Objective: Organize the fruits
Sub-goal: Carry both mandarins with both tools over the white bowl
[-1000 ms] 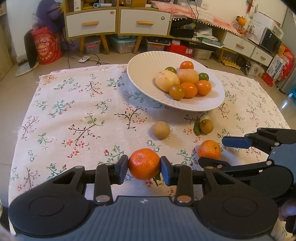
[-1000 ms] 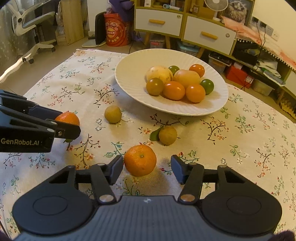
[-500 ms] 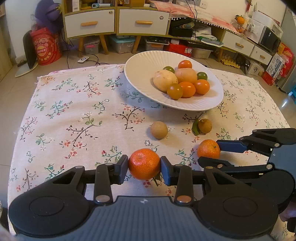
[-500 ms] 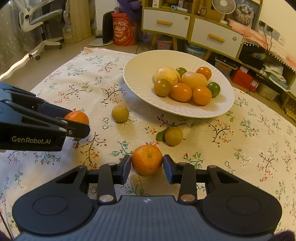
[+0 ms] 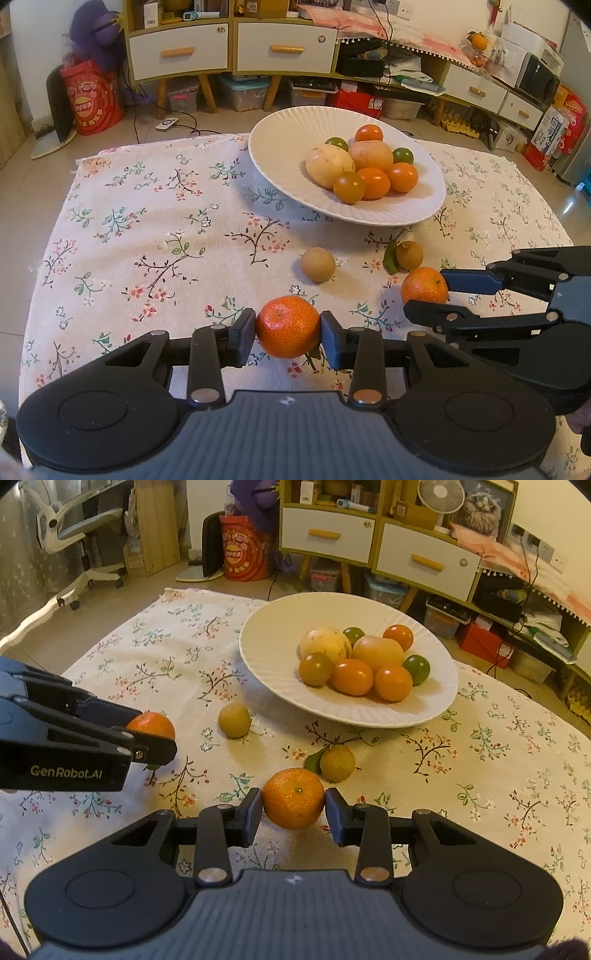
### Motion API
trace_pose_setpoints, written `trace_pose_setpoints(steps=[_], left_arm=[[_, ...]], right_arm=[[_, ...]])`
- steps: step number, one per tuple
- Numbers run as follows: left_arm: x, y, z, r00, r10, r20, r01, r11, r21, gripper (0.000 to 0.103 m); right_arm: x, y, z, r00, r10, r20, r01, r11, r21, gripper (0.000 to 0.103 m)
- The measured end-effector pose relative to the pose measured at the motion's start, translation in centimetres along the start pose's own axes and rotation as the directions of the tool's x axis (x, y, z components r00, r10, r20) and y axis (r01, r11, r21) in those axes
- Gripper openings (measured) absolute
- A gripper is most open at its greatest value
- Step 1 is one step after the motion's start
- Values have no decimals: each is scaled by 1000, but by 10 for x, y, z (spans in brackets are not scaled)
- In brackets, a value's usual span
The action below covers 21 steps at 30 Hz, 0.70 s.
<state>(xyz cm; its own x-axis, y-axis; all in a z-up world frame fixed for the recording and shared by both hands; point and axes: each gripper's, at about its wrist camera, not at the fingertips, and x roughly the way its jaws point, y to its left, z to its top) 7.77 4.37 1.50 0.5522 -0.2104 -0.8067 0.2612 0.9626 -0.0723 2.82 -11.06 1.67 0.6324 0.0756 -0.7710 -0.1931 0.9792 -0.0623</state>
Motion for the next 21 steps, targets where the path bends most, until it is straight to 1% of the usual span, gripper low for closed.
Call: trace_pose_setpoints(steps=[14, 21], left_arm=[[-5, 0, 7, 1000, -4, 29, 5, 1000, -6, 14], [-10, 0, 16, 998, -15, 66, 16, 1000, -16, 14]], right_arm=[[-10, -17, 8, 999, 14, 41, -16, 999, 45, 34], [-14, -29, 14, 998, 12, 64, -16, 997, 72, 34]])
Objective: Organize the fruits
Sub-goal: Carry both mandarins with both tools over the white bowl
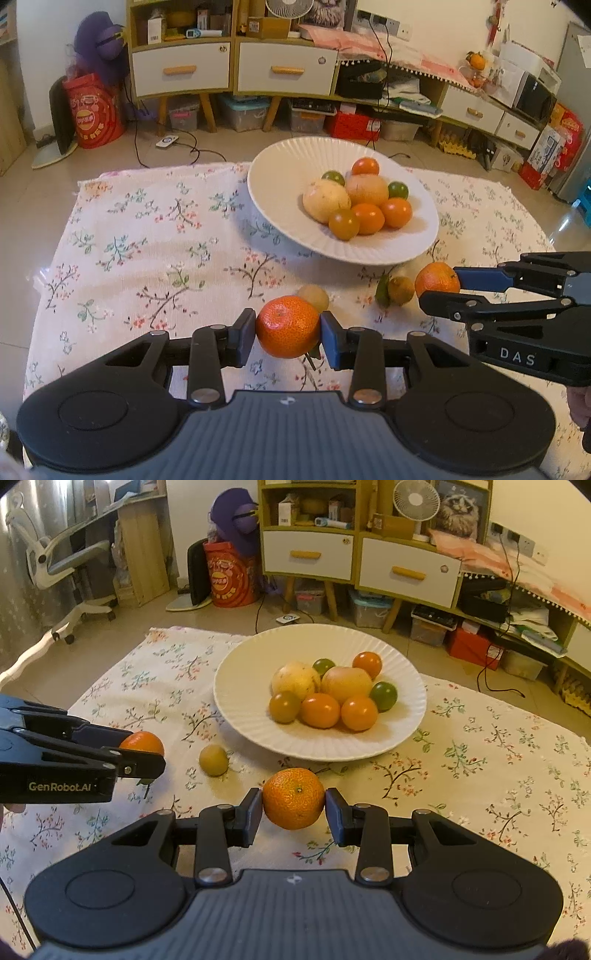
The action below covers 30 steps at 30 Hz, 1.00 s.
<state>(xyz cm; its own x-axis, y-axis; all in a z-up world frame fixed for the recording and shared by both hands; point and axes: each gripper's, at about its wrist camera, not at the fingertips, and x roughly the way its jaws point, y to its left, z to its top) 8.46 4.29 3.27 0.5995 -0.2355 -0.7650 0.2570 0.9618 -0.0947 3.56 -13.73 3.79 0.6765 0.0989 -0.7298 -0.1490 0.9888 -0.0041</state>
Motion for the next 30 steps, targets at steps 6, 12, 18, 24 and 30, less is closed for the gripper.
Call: trace_pose_setpoints(steps=[6, 12, 18, 24, 30], left_arm=[[-1, -5, 13, 999, -9, 34, 9, 1000, 5, 14], [9, -12, 33, 998, -8, 63, 7, 1000, 24, 14], [25, -14, 52, 996, -22, 91, 21, 1000, 23, 14], [43, -6, 70, 993, -26, 114, 27, 1000, -9, 14], [58, 0, 82, 988, -43, 149, 48, 998, -33, 14]], right_arm=[[-3, -4, 9, 1000, 0, 22, -1, 1000, 10, 34], [-2, -12, 25, 998, 12, 60, -14, 999, 29, 34], [12, -27, 40, 997, 15, 81, -20, 998, 59, 34], [26, -41, 53, 996, 10, 93, -17, 997, 81, 34], [36, -52, 67, 992, 13, 122, -26, 995, 101, 34]])
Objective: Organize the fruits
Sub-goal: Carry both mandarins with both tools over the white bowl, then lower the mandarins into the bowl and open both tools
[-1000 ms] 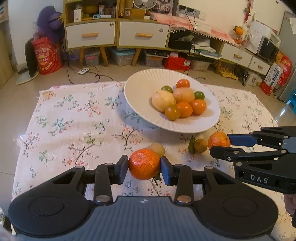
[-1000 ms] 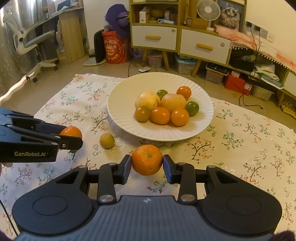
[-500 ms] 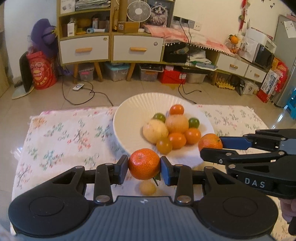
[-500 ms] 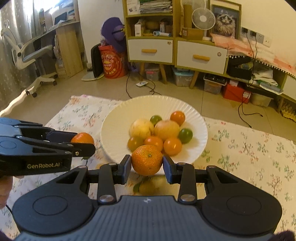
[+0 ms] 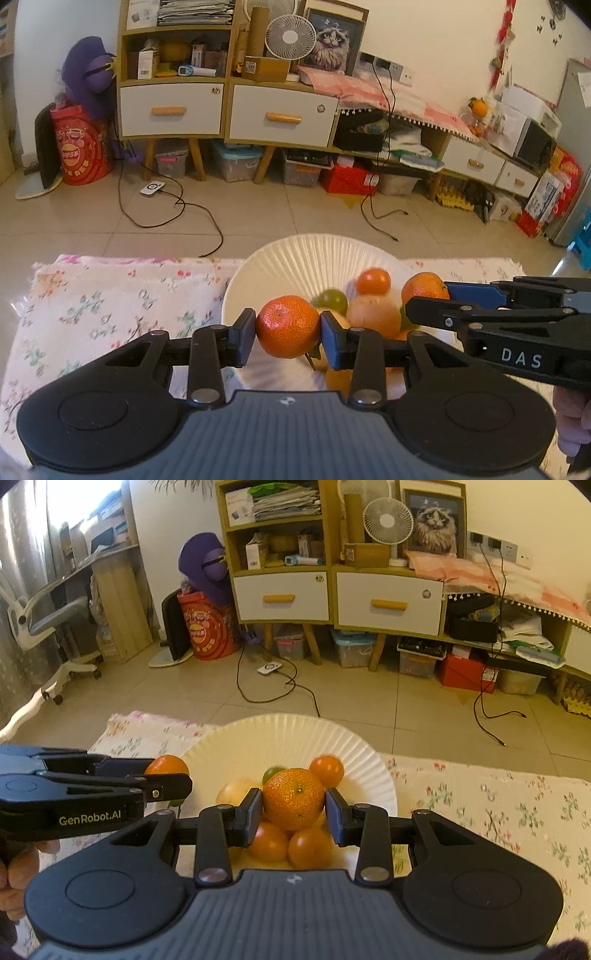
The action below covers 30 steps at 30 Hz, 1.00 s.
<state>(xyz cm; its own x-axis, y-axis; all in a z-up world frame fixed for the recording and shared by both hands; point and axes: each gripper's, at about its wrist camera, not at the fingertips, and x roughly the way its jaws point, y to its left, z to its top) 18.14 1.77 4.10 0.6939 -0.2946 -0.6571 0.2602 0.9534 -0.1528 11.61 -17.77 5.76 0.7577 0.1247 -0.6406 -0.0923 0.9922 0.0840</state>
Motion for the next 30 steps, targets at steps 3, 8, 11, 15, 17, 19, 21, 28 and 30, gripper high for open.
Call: trace_pose_setpoints(steps=[3, 8, 11, 15, 17, 19, 21, 28, 30], left_arm=[[6, -3, 1, 999, -12, 32, 11, 1000, 27, 14], [23, -2, 1, 999, -25, 39, 24, 999, 31, 14], [28, 0, 2, 998, -44, 51, 42, 998, 37, 14], [34, 1, 2, 996, -69, 56, 67, 997, 42, 14], [38, 1, 2, 996, -76, 54, 74, 996, 42, 14], [41, 2, 0, 995, -82, 50, 80, 996, 40, 14], [42, 4, -1, 995, -84, 49, 82, 996, 37, 14], [48, 3, 0, 994, -96, 50, 93, 994, 55, 14], [49, 1, -1, 994, -94, 51, 91, 994, 67, 14]], right_arm=[[7, -3, 6, 1000, 4, 16, -4, 1000, 5, 34], [21, -5, 17, 999, 11, 30, -12, 1000, 13, 34], [33, -5, 20, 1000, 16, 26, -16, 1000, 19, 34], [47, -7, 20, 1000, 19, 9, -19, 999, 33, 34], [51, -8, 19, 1000, 22, 3, -22, 999, 43, 34], [55, -9, 20, 1000, 24, -2, -24, 998, 49, 34], [58, -10, 21, 1000, 24, -5, -24, 998, 57, 34], [66, -10, 20, 1000, 28, -13, -27, 997, 72, 34], [67, -10, 22, 1000, 27, -15, -26, 997, 73, 34]])
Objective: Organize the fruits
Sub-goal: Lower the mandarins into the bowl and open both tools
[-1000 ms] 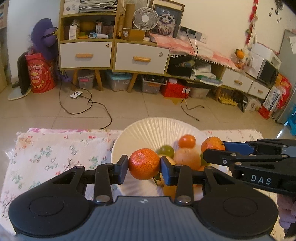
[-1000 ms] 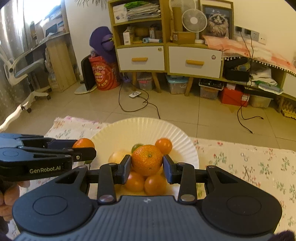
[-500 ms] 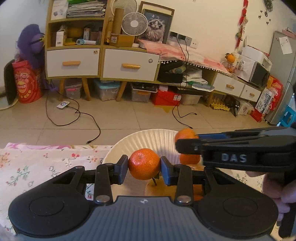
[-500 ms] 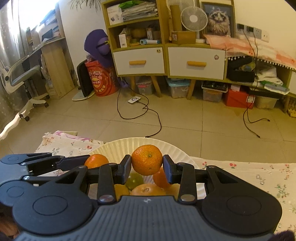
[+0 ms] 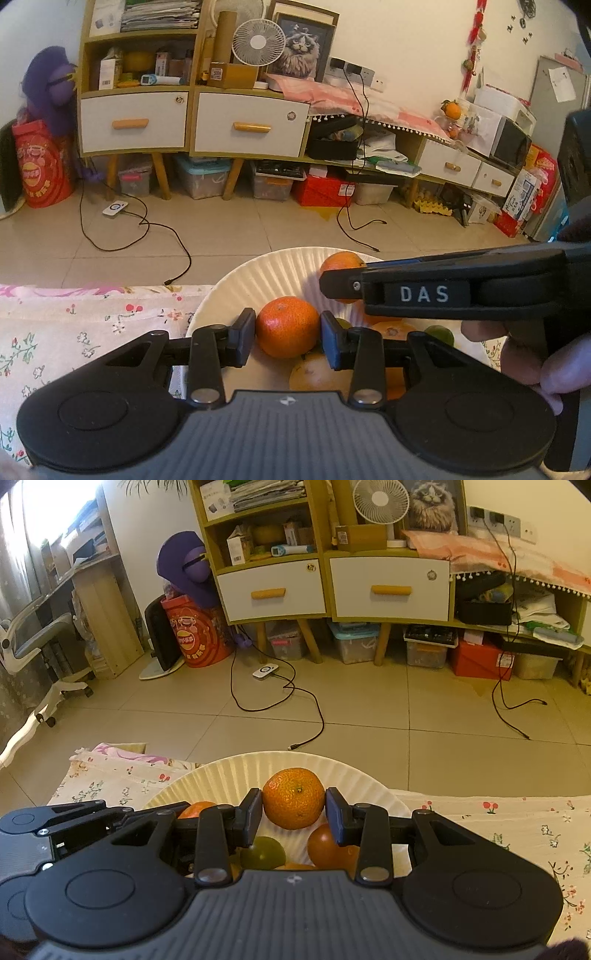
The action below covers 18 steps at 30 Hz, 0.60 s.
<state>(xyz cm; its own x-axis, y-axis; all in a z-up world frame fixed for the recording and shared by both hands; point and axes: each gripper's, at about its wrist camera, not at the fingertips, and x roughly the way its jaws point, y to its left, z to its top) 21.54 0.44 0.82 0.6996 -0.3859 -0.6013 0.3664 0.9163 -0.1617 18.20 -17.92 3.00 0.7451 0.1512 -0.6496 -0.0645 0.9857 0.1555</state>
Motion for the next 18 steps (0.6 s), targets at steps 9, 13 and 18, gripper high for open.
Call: trace_pose_setpoints(steps=[9, 13, 18], left_arm=[[2, 0, 1, 1000, 3, 0, -3, 1000, 13, 15], [3, 0, 1, 1000, 5, 0, -5, 1000, 14, 15], [2, 1, 2, 1000, 5, 1, -5, 1000, 15, 24]], right_arm=[[5, 1, 2, 1000, -8, -6, 8, 1000, -4, 35], [6, 2, 3, 1000, -6, -8, 6, 1000, -3, 37], [4, 1, 3, 1000, -11, -6, 11, 1000, 7, 42]])
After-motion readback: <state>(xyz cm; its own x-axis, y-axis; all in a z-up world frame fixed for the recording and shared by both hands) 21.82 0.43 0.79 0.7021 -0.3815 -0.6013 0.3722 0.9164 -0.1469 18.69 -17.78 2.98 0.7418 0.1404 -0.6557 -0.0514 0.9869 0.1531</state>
